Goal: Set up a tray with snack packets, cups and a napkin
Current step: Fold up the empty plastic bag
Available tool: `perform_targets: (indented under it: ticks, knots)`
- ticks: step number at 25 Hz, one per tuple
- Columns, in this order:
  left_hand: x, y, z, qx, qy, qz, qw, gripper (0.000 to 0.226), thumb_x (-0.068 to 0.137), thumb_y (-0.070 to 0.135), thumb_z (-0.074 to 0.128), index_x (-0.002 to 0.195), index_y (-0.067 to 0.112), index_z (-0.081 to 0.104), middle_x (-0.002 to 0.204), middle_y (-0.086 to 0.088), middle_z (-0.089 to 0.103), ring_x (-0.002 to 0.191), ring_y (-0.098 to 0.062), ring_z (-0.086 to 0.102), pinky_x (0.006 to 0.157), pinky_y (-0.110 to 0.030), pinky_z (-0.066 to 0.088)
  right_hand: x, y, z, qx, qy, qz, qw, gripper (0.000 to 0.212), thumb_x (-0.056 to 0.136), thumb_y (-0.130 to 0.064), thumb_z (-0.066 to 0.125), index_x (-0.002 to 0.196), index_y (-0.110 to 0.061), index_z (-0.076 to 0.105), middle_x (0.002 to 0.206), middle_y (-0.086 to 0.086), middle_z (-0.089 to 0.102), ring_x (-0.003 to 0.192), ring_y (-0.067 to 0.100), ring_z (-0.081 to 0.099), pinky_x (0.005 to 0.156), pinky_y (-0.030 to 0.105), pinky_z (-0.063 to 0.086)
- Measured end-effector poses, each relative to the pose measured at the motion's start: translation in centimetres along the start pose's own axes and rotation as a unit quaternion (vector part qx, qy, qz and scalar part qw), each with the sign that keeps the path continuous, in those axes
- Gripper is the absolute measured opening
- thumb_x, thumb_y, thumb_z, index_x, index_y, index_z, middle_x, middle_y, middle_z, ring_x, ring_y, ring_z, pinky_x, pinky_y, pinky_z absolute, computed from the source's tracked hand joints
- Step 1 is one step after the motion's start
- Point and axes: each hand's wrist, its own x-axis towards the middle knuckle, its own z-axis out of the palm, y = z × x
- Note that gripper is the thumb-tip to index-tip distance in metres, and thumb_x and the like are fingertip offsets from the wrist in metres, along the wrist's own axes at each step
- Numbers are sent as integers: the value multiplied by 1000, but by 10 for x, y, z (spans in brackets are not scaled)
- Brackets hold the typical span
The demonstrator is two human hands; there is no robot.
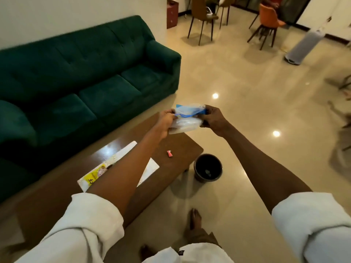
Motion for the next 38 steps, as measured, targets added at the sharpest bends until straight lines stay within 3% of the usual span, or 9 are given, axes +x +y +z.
perform_targets:
  ticks: [4,8,12,17,19,23,27,31,38]
  knots:
    - [29,-19,82,-48,24,-62,997,30,90,-6,53,78,17,67,86,-3,69,62,-18,61,38,-18,49,11,36,-64,118,38,73,990,40,90,10,54,124,-9,67,105,12,67,85,23,66,76,34,59]
    - [64,-44,149,-62,34,-113,991,20,93,-1,55,90,14,68,86,-5,69,63,-21,61,36,-22,50,32,79,-123,102,4,137,985,50,90,6,53,131,-18,64,104,6,70,82,22,68,72,33,58]
    - [110,-77,204,-63,8,-203,977,17,97,11,53,84,13,65,53,1,67,49,-19,56,36,-19,41,67,134,-185,111,48,179,976,49,86,18,46,122,-7,68,91,9,67,76,23,64,64,28,59]
    - [148,-142,262,-27,31,-289,956,21,105,30,45,118,16,54,98,-5,54,88,-20,54,83,-36,53,100,224,-223,145,255,261,920,38,88,19,42,112,8,70,108,19,69,98,36,68,92,49,60]
    - [152,-181,282,3,50,-273,961,11,106,21,46,110,18,56,95,-3,54,80,-18,52,73,-34,48,109,267,-226,71,284,288,912,39,92,12,44,117,5,72,121,21,70,113,38,68,101,51,55]
    - [168,-264,331,61,-18,-191,980,33,100,4,51,130,-2,63,117,-15,68,103,-26,64,94,-44,53,126,354,-213,-108,230,249,935,32,92,1,51,114,0,74,119,19,71,116,33,66,95,34,52]
    - [172,-337,354,100,-22,-217,971,45,97,-5,48,140,4,59,139,-14,63,130,-38,58,111,-54,45,147,443,-220,-187,210,248,927,34,94,-3,48,122,0,69,129,18,64,122,31,60,103,35,46]
    - [172,-391,339,99,-47,-243,964,45,101,7,52,144,16,57,145,-1,60,130,-16,57,110,-38,48,163,505,-224,-248,61,238,937,46,103,-4,47,148,1,47,151,21,49,141,33,45,113,32,34]
    - [157,-386,324,105,-58,-276,954,41,103,8,53,143,12,56,140,-5,65,133,-17,58,112,-28,45,117,520,-223,-134,71,390,908,52,104,2,41,155,-7,41,157,18,45,140,39,49,117,48,42]
